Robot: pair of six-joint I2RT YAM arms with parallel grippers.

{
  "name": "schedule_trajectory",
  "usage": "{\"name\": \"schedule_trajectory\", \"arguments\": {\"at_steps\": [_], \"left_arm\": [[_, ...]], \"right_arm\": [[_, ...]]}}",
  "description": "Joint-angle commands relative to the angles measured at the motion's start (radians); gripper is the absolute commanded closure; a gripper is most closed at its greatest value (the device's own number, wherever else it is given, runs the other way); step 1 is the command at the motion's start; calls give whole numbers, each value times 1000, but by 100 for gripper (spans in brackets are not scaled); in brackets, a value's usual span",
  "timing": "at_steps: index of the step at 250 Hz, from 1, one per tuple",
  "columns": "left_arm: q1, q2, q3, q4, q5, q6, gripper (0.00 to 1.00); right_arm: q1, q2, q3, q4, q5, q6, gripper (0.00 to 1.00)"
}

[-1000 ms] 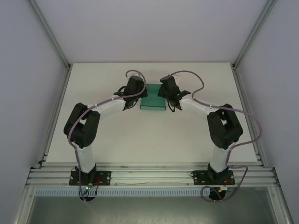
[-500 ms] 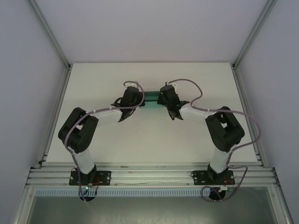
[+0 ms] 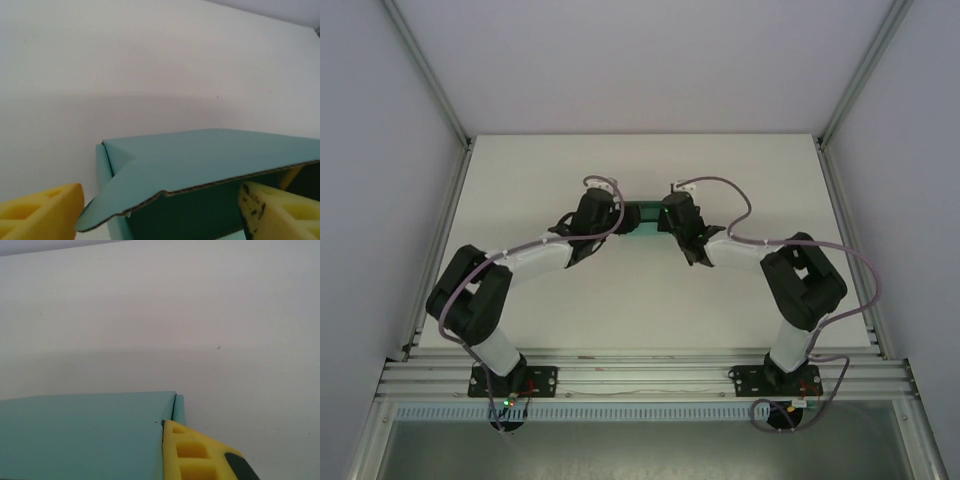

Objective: Assemble paper box

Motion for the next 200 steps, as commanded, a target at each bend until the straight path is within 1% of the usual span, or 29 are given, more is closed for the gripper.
{"name": "schedule_trajectory", "arguments": {"at_steps": [1, 27, 55, 81, 98, 137, 171, 180, 200], "left_arm": [[-5, -70, 10, -77, -14, 7, 0], [-5, -113, 28, -144, -92, -13, 0], [1, -124, 110, -272, -171, -47, 0], [16, -96, 221, -388, -180, -80, 0], [34, -60, 268, -409, -150, -91, 0], [94, 76, 363, -450, 20, -105, 0], [113, 172, 385, -439, 92, -142, 0], [114, 189, 380, -427, 114, -146, 2], [115, 205, 356, -408, 108, -154, 5]], "right_arm": [[17, 1, -46, -59, 16, -42, 100], [23, 3, -74, -22, 6, -75, 100], [24, 3, -96, -1, -1, -104, 100], [27, 0, -118, 23, 1, -120, 100], [30, -2, -129, 35, -2, -133, 100], [43, 5, -148, 67, 2, -165, 100], [53, 16, -160, 81, 20, -175, 100], [55, 18, -162, 85, 26, -174, 100], [60, 21, -174, 99, 26, -173, 99]]}}
